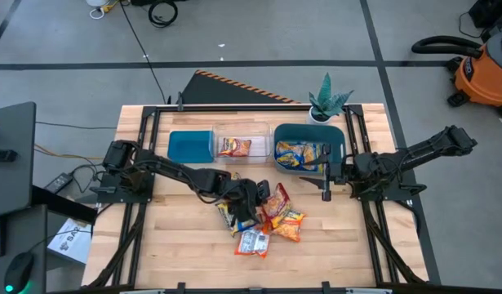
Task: Sort Maruchan noodles
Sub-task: Put the red noodle pack into the transparent bin
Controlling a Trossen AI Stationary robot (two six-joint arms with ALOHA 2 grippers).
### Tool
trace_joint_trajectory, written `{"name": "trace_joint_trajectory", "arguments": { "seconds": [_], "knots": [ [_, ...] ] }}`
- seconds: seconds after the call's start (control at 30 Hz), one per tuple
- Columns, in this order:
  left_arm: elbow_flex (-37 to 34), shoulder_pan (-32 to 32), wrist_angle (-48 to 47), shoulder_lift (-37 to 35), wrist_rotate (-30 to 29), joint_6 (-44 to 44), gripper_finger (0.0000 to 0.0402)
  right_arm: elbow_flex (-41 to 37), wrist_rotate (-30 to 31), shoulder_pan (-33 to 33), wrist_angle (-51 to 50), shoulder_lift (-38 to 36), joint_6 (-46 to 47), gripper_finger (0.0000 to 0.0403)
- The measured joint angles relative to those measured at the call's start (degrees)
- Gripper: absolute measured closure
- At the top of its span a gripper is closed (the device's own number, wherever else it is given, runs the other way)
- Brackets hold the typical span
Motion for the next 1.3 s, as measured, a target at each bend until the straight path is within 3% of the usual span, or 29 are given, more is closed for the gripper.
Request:
{"name": "trace_joint_trajectory", "arguments": {
  "seconds": [0.43, 0.87, 1.3],
  "knots": [
    [0.0, -0.1, 0.6, 0.0, 2.6, -4.7, 0.0393, 0.0, 0.0, -1.4, -0.4, 0.0, 0.2, 0.0204],
    [0.0, 4.8, 6.9, -7.5, 1.5, -7.8, 0.0397, 0.1, 0.5, -1.8, -0.7, 0.9, 0.6, 0.0204],
    [0.0, 19.0, 8.4, -15.1, -0.9, -10.8, 0.0398, 0.1, 0.5, -3.0, -0.3, 1.6, 0.9, 0.0204]
  ]
}}
